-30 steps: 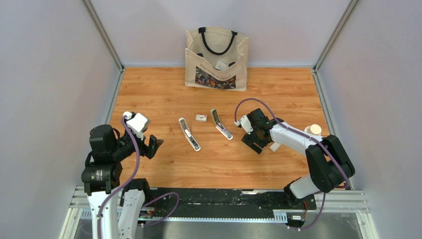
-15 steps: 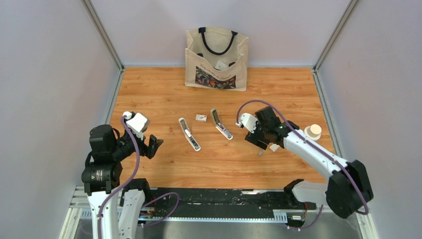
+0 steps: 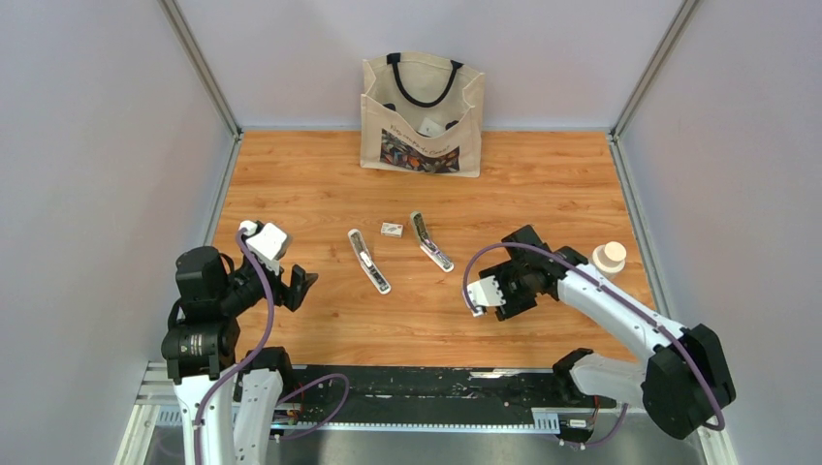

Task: Load the staples into the stapler

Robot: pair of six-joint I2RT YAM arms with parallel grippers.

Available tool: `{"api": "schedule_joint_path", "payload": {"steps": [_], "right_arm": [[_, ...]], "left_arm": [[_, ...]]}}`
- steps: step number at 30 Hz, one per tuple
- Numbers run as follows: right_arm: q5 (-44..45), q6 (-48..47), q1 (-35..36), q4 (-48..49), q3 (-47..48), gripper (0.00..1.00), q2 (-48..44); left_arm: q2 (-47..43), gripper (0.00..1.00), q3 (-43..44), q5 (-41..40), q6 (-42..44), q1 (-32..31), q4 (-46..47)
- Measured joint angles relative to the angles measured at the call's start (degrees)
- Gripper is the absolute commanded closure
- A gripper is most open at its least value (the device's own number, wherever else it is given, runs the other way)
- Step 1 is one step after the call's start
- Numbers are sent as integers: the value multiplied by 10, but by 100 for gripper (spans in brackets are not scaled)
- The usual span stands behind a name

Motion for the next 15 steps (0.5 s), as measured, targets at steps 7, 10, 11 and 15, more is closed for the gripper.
{"api": "schedule_joint_path", "payload": {"steps": [7,10,11,15], "right_arm": [[-3,-64,0,-2,-5,48,80],[-3,-78,0,0,-5,49,104],[-2,-83,0,1,-4,49,111],[3,-96,0,5,-2,49,131]], "left_arm": [[0,11,-3,0,0,4,5],[0,11,-5,0,0,7,7],[0,11,-5,0,0,8,7],[-1,11,-6,0,0,9,9]]}}
